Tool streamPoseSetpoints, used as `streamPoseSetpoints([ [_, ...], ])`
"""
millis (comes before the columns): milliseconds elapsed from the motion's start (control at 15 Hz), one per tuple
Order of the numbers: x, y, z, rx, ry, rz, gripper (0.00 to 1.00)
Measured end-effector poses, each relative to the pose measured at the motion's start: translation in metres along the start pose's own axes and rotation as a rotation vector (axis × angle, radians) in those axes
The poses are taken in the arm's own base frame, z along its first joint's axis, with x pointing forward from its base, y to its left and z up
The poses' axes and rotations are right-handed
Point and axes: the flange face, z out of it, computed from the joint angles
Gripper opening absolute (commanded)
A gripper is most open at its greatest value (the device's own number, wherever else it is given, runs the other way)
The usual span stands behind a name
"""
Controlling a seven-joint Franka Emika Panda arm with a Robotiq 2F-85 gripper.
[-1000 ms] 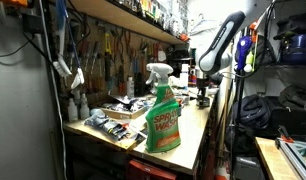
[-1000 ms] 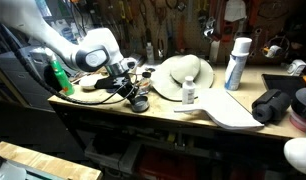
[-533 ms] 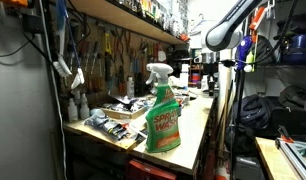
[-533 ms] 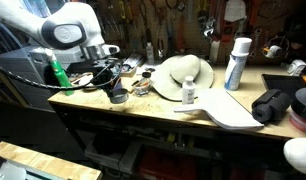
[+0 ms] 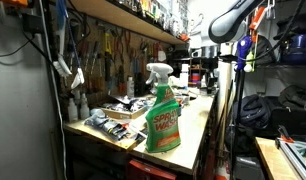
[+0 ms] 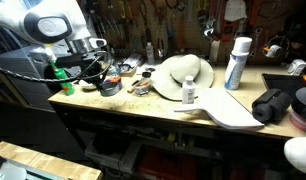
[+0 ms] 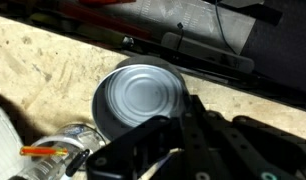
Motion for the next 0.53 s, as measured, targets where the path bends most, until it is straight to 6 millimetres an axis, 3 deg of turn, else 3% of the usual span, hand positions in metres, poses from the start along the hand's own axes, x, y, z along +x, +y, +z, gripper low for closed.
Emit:
streamPoseSetpoints([
  [200,0.042,-0.029,-0.013,-0.065,0.109,-0.124,0.01],
  [400,0.095,-0.091,-0.036,-0.126,0.205,-0.290,0.01],
  [533,0.120,-0.133,-0.046,-0.134,0.273,-0.388,0.01],
])
